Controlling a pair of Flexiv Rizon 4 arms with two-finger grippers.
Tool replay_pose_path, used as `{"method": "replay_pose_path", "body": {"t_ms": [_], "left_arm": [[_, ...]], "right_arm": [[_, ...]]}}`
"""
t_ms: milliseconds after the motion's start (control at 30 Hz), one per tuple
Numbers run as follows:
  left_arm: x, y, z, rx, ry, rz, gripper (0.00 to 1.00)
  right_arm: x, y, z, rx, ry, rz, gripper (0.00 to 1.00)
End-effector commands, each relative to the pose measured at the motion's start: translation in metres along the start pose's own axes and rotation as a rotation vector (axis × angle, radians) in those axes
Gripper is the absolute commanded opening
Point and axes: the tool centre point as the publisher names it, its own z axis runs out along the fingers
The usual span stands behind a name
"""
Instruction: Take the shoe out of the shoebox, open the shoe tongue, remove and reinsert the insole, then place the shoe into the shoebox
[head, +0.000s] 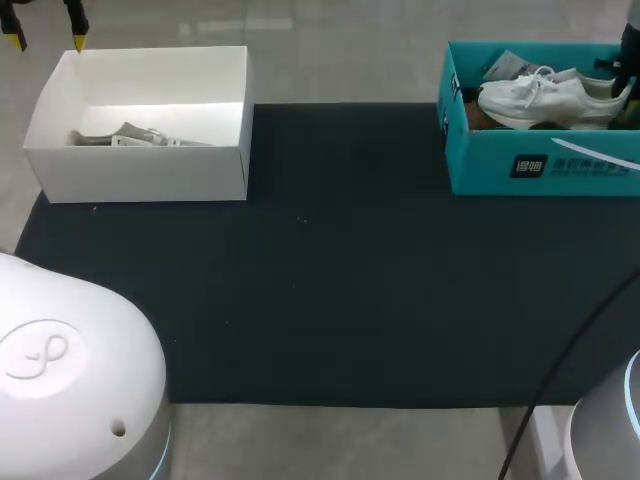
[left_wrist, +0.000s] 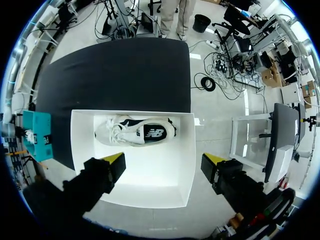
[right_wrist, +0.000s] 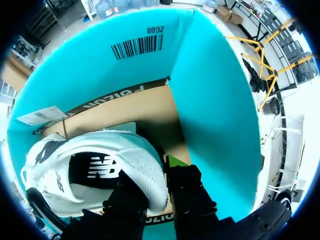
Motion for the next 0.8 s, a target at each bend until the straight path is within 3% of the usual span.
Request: {"method": "replay_pose_path", "body": {"t_ms": [33, 367, 800], "left_arm": [[0.000, 0.000, 0.000, 0.000, 0.001, 0.001, 1.00], [0.000, 0.000, 0.000, 0.000, 0.001, 0.001, 1.00], [0.000, 0.000, 0.000, 0.000, 0.001, 0.001, 1.00]], "right_arm": [[-0.005, -0.002, -0.051, 0.111, 0.018, -0.018, 0.00], [0.004, -0.012, -0.126, 0.020, -0.012, -0.083, 0.00], [0.019, -0.031, -0.198, -0.067, -0.012, -0.111, 0.00]]}}
